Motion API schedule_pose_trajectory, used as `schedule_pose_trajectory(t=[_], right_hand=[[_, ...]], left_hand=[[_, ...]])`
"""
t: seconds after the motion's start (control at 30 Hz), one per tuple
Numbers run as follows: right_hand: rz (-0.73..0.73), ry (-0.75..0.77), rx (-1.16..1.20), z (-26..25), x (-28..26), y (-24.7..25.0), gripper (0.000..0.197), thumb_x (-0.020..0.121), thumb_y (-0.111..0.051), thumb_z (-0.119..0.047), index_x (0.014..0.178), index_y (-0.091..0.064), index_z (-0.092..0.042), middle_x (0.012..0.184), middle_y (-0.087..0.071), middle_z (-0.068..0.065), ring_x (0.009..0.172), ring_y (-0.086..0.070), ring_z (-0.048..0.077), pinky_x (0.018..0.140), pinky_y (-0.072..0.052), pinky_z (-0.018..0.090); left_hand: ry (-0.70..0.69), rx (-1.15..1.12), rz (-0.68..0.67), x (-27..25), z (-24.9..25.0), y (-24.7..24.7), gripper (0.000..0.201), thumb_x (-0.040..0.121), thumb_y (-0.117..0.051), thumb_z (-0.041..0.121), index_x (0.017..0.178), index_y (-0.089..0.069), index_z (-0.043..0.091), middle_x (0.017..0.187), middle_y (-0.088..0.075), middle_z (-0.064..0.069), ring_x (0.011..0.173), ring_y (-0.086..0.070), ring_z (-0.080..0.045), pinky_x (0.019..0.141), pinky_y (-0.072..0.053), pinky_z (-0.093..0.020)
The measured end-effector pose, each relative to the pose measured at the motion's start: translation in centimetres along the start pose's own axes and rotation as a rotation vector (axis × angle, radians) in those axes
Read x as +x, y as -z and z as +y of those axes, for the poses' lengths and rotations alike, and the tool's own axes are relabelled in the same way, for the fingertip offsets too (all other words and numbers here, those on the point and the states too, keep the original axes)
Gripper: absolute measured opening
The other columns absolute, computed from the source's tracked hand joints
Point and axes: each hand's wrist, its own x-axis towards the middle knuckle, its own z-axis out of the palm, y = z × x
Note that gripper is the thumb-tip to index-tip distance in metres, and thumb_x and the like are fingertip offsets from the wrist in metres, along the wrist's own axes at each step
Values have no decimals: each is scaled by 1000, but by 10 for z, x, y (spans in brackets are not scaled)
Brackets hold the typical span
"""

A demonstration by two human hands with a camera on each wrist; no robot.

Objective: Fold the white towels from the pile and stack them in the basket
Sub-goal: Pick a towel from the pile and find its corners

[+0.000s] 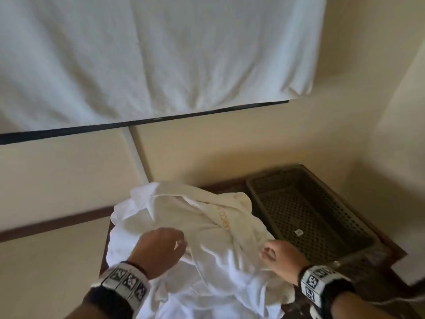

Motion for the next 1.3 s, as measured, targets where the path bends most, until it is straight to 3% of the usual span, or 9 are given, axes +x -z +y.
schedule_pose_trajectory(t=[0.2,0.33,0.5,0.57,0.67,0.73,0.87,1.1,1.3], right_hand=[[22,-61,105,-12,96,17,49,89,-55,-58,120,-57,-20,113,-61,0,100,-61,20,84,-48,32],[-61,-40,137,-15,121,8,38,87,-61,-54,96,-61,-17,95,-66,0,88,-64,21,72,-49,31],[148,104,190,-24,133,34,30,95,-59,-29,71,-56,-12,68,-59,8,67,-54,24,62,-37,31],[260,136,187,-35,132,58,22,96,-57,-24,78,-60,-12,77,-64,14,73,-54,29,63,-30,30],[344,149,289,-58,130,91,27,95,-56,-24,71,-52,-15,70,-56,11,71,-51,26,63,-31,34],[419,158,412,-80,123,109,34,90,-54,-34,66,-44,-12,61,-45,3,59,-41,19,57,-31,32],[447,262,502,-139,91,122,45,83,-69,-43,68,-49,-6,59,-40,-4,53,-33,6,50,-28,22],[420,256,259,-228,48,81,54,76,-67,-56,84,-65,-3,73,-64,17,64,-59,26,62,-46,39],[611,43,230,-270,24,70,38,78,-77,-44,88,-66,-9,81,-66,4,77,-61,25,67,-44,32]], left_hand=[[-100,-1,71,110,29,28,22,96,-52,46,108,-64,32,111,-66,9,105,-62,-20,85,-48,-34],[-141,161,-32,161,30,17,37,94,-55,46,128,-58,31,127,-61,3,117,-57,-25,93,-50,-38],[-204,65,-234,195,43,4,62,86,-61,51,144,-47,34,140,-53,0,128,-51,-28,106,-43,-46],[-222,-32,-283,202,44,7,63,80,-56,59,138,-51,37,137,-58,2,128,-52,-27,105,-43,-45],[-254,-272,-169,203,40,26,11,89,-59,49,88,-60,38,99,-64,3,98,-61,-22,85,-43,-33],[-294,-440,-51,193,32,55,26,97,-60,37,73,-52,33,78,-57,7,74,-55,-15,75,-39,-32],[-320,-584,120,147,-14,126,34,95,-55,44,71,-53,20,68,-54,3,68,-53,-19,68,-43,-36],[-205,-441,468,20,-152,205,39,98,-48,46,71,-54,18,71,-59,-5,69,-58,-26,64,-46,-38],[-8,-454,621,-73,-264,231,39,97,-51,34,64,-56,14,64,-56,-7,64,-54,-28,58,-37,-34]])
